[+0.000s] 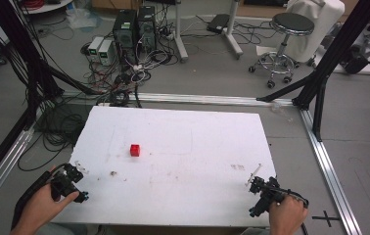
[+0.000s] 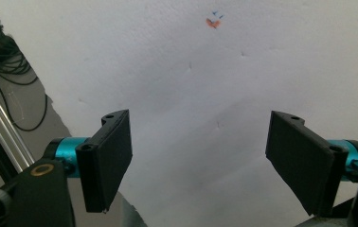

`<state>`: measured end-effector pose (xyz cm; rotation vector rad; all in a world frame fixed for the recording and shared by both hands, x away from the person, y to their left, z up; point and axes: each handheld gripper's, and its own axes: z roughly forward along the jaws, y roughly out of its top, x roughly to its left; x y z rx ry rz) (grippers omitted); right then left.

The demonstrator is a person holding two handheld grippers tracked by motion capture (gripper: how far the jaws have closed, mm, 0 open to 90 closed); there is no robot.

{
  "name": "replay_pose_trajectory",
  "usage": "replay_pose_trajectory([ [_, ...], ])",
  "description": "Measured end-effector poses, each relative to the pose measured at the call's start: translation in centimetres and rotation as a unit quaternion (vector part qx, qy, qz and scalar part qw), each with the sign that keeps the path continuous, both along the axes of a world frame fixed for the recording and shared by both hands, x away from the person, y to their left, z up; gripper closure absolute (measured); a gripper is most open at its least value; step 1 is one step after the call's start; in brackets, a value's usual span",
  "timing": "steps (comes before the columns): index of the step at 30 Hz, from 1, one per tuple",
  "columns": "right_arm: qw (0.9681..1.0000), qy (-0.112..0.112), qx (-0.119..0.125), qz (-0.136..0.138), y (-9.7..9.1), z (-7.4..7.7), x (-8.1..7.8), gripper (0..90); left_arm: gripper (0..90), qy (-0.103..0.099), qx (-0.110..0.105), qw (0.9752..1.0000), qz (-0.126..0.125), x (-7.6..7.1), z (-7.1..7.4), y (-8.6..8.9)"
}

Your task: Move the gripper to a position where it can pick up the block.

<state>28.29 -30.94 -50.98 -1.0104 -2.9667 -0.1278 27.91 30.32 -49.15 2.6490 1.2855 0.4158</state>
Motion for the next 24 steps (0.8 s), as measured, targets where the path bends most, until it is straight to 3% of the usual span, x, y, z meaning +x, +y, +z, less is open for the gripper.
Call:
replay_pose_trajectory([
  [13, 1.0000, 0.001, 0.003, 0.001, 0.0, 0.0, 0.0, 1.8, 23.8, -0.023, 0.005, 0.9989, -0.040, 1.6, 2.6, 0.0],
  [24, 1.0000, 0.001, 0.006, 0.000, -0.1, -0.1, -0.1, 1.8, 23.8, -0.023, 0.012, 0.9977, -0.063, 2.6, 4.1, 0.0],
])
